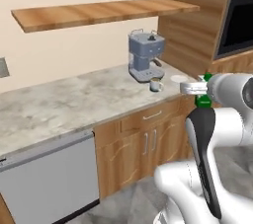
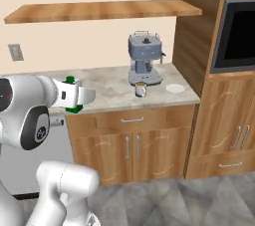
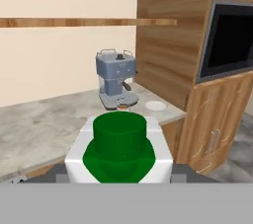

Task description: Take a sugar cube from the saucer and place it inside the coffee. Then, grab milk from the fridge and place it next to the coffee on the counter to sweeten the coffee.

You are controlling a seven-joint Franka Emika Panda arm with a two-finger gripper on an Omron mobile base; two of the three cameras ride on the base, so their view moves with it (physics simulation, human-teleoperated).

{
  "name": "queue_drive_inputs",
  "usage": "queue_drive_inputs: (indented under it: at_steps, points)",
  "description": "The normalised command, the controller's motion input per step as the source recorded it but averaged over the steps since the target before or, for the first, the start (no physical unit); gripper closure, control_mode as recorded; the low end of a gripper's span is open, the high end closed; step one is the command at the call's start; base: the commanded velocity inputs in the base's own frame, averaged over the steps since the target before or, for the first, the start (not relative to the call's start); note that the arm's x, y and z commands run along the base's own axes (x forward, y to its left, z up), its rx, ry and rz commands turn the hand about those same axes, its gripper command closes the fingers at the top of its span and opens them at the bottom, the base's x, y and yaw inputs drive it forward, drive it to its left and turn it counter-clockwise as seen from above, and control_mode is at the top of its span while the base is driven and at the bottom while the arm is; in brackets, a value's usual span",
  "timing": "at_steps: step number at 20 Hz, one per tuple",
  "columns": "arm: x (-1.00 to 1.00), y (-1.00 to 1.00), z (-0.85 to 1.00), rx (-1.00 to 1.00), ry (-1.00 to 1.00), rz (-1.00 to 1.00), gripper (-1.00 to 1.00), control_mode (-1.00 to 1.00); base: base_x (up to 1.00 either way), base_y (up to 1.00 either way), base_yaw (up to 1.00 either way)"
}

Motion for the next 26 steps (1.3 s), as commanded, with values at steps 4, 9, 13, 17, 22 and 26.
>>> queue_drive_inputs:
  at_steps: [4,9,13,17,22,26]
  points:
    - [0.00,0.00,0.00,0.00,0.00,0.00,1.00,1.00,0.77,-0.62,0.31]
    - [0.00,0.00,0.00,0.00,0.00,0.00,1.00,1.00,0.77,-0.31,0.34]
    - [0.00,0.00,0.00,0.00,0.00,0.00,1.00,1.00,0.61,-0.01,0.33]
    - [0.00,0.00,0.00,0.00,0.00,0.00,1.00,1.00,0.35,-0.17,0.33]
    - [0.00,0.00,0.00,0.00,0.00,0.00,1.00,1.00,0.40,-0.45,0.24]
    - [0.00,0.00,0.00,0.00,0.00,0.00,1.00,1.00,0.54,-0.51,0.16]
